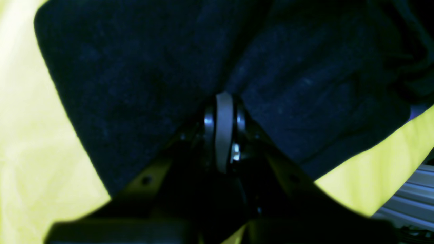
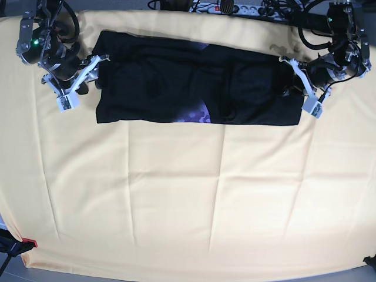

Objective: Fold the T-shirt properly
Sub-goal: 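Grasp both ends of the folded strip with both grippers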

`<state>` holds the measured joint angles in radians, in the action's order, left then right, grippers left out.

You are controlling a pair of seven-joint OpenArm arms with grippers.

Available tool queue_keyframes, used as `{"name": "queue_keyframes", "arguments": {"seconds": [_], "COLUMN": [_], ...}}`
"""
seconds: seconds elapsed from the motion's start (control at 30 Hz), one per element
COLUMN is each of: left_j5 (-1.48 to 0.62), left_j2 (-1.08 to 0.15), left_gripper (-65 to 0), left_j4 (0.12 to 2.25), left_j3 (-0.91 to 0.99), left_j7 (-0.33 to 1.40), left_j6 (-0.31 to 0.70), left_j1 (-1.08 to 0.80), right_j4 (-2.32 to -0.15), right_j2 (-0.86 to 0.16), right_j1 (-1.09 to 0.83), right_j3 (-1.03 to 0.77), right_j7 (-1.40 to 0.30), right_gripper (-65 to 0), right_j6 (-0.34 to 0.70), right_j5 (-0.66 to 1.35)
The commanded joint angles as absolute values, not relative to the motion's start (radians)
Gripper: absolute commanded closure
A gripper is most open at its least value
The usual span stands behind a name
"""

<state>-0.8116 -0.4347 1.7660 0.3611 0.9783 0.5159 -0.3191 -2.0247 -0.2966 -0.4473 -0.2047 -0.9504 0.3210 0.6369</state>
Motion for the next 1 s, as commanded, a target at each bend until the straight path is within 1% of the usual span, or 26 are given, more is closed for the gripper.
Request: {"name": "queue_keyframes", "arguments": {"seconds": [0.0, 0.1, 0.2, 0.3, 0.4, 0.47, 0.7, 0.87, 0.97], "left_j5": [-0.798, -0.793, -0.797, -0.812, -0.828, -0.827, -0.828, -0.828, -0.828], "left_j2": [-0.449, -0.452, -0.451, -0.451, -0.451, -0.452, -0.452, -0.452, -0.451], "left_gripper": [0.0, 0.0, 0.0, 0.0, 0.0, 0.0, 0.0, 0.0, 0.0], "left_j4": [1.773, 1.773, 1.773, 1.773, 1.773, 1.773, 1.773, 1.773, 1.773], "left_j3": [0.363, 0.363, 0.363, 0.363, 0.363, 0.363, 0.363, 0.363, 0.363], "left_j7": [0.987, 0.989, 0.991, 0.991, 0.991, 0.991, 0.991, 0.995, 0.995], "left_j6": [0.515, 0.515, 0.515, 0.515, 0.515, 0.515, 0.515, 0.515, 0.515], "left_j1": [-0.319, -0.319, -0.319, -0.319, -0.319, -0.319, -0.319, -0.319, -0.319], "right_j4": [-2.038, -2.038, -2.038, -2.038, -2.038, -2.038, -2.009, -1.869, -1.781], "right_j2": [-0.286, -0.213, -0.145, -0.112, -0.114, -0.114, -0.111, -0.112, -0.112], "right_j1": [-0.452, -0.464, -0.478, -0.491, -0.491, -0.509, -0.532, -0.517, -0.487], "right_j3": [-0.213, -0.248, -0.333, -0.448, -0.549, -0.581, -0.58, -0.566, -0.544], "right_j7": [-0.928, -0.939, -0.97, -1.022, -1.09, -1.093, -1.076, -1.076, -1.119], "right_gripper": [-34.5, -34.5, -34.5, -34.5, -34.5, -34.5, -34.5, -34.5, -34.5], "right_j6": [0.321, 0.342, 0.379, 0.453, 0.488, 0.498, 0.511, 0.508, 0.544], "right_j5": [0.662, 0.731, 0.833, 0.986, 1.09, 1.131, 1.126, 1.155, 1.235]}}
